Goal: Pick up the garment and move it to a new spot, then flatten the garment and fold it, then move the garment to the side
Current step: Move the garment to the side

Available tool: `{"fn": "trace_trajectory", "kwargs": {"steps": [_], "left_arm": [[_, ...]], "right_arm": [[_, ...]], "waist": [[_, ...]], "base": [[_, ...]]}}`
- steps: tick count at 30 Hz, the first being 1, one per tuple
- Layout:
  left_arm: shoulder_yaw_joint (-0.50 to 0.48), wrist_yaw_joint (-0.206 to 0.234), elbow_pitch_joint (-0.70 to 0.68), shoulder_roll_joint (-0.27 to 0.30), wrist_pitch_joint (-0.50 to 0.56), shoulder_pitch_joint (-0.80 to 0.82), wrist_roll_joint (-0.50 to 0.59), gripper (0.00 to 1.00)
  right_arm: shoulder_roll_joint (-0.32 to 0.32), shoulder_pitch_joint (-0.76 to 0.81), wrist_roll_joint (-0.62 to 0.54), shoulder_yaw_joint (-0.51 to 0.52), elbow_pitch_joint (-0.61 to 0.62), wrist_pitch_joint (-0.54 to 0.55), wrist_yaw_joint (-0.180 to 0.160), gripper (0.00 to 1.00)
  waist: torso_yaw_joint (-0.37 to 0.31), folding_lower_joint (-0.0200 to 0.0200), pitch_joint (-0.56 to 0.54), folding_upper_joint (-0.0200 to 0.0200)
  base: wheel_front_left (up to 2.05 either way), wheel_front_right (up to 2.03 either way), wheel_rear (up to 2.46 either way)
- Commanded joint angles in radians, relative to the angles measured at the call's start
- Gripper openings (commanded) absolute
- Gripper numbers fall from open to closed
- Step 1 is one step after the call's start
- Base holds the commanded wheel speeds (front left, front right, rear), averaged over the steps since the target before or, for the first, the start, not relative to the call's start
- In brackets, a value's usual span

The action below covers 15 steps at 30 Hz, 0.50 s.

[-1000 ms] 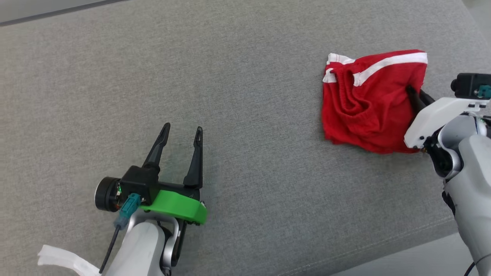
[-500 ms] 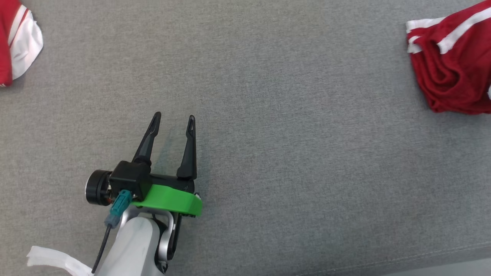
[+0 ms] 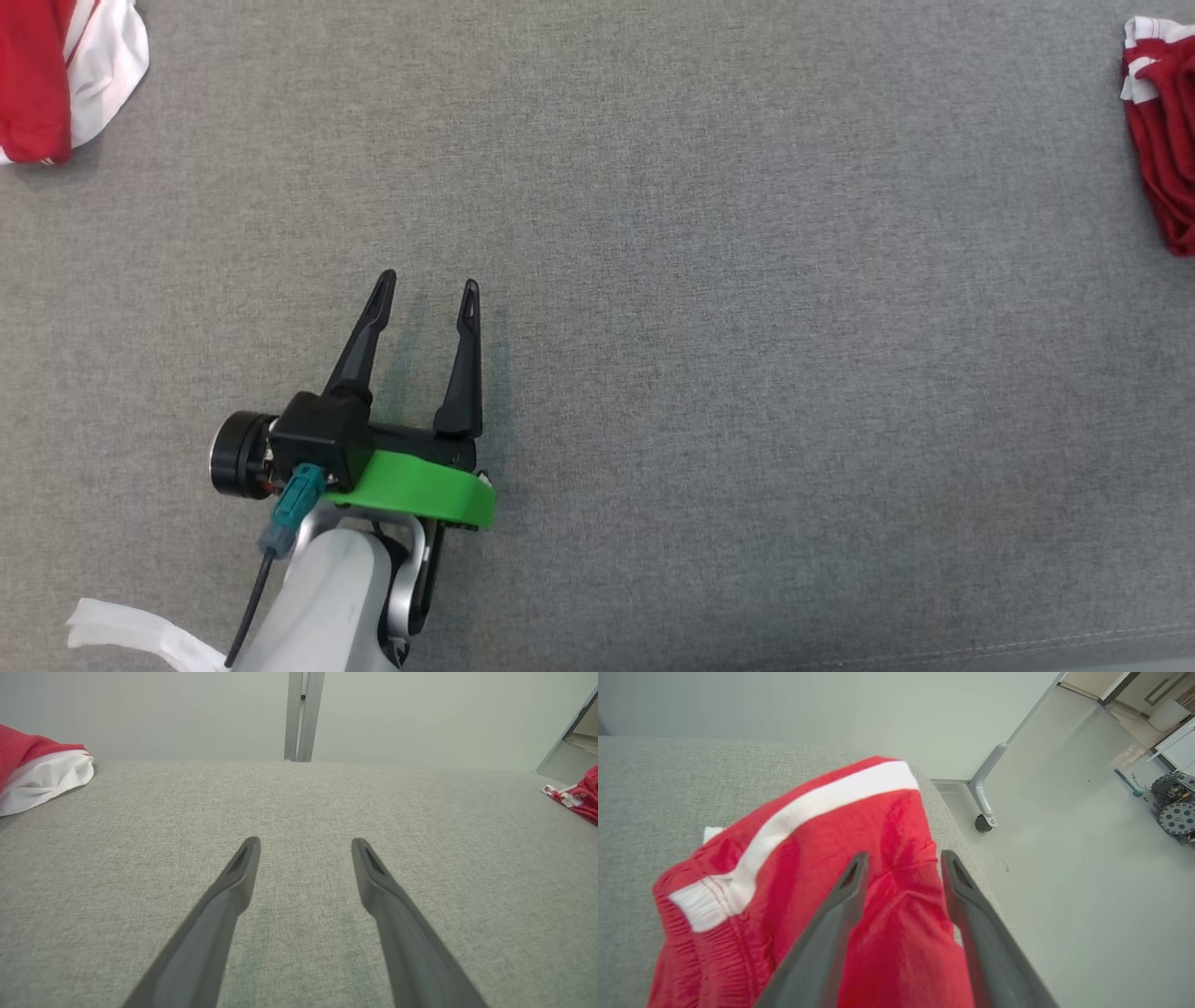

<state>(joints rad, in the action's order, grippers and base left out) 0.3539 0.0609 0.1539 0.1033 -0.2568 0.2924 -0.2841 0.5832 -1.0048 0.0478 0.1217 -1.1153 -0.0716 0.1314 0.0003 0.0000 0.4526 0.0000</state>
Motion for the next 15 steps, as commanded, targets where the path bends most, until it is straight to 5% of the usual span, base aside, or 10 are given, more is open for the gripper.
{"fn": "trace_trajectory", "kwargs": {"steps": [1,15], "left_arm": [[0.001,0.004,0.004,0.004,-0.004,-0.002,0.005,1.0],[-0.033,-0.008,0.087,-0.009,-0.008,-0.011,-0.046,1.0]], "right_arm": [[-0.01,-0.012,-0.019,0.021,-0.014,-0.011,-0.001,1.0],[-0.191,0.028,-0.069,-0.007,0.006,-0.153,-0.001,1.0]], "waist": [[0.0,0.0,-0.008,0.0],[-0.003,0.0,-0.169,0.0]], "base": [[0.0,0.0,0.0],[0.0,0.0,0.0]]}}
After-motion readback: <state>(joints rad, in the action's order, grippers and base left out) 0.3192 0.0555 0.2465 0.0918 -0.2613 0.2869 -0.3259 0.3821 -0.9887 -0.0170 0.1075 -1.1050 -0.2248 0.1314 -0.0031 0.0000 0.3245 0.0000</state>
